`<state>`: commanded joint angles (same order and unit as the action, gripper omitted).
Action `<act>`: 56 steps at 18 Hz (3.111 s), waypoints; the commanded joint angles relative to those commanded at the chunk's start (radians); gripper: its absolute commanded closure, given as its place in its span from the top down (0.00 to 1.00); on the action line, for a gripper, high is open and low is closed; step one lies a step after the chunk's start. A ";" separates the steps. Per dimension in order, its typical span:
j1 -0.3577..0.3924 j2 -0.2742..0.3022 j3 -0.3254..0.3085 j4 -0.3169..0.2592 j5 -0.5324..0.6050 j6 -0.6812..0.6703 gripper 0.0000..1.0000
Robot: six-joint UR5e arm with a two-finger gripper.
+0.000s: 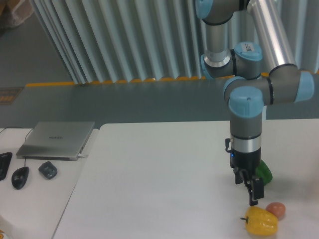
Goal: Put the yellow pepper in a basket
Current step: 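Move the gripper past the green pepper down onto the yellow pepper, then close the gripper on the yellow pepper's stem end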
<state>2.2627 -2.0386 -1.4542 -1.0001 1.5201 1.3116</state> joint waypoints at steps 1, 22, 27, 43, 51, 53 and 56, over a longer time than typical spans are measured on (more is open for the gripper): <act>0.000 0.000 0.002 0.000 0.000 -0.002 1.00; 0.017 -0.086 0.064 0.064 0.104 -0.005 1.00; 0.015 -0.115 0.060 0.095 0.103 -0.005 1.00; 0.006 -0.138 0.055 0.092 0.150 -0.011 1.00; 0.006 -0.141 0.058 0.092 0.150 -0.057 1.00; 0.006 -0.141 0.058 0.092 0.152 -0.084 0.99; 0.003 -0.146 0.058 0.094 0.153 -0.090 0.90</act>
<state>2.2657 -2.1844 -1.3959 -0.9066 1.6736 1.2211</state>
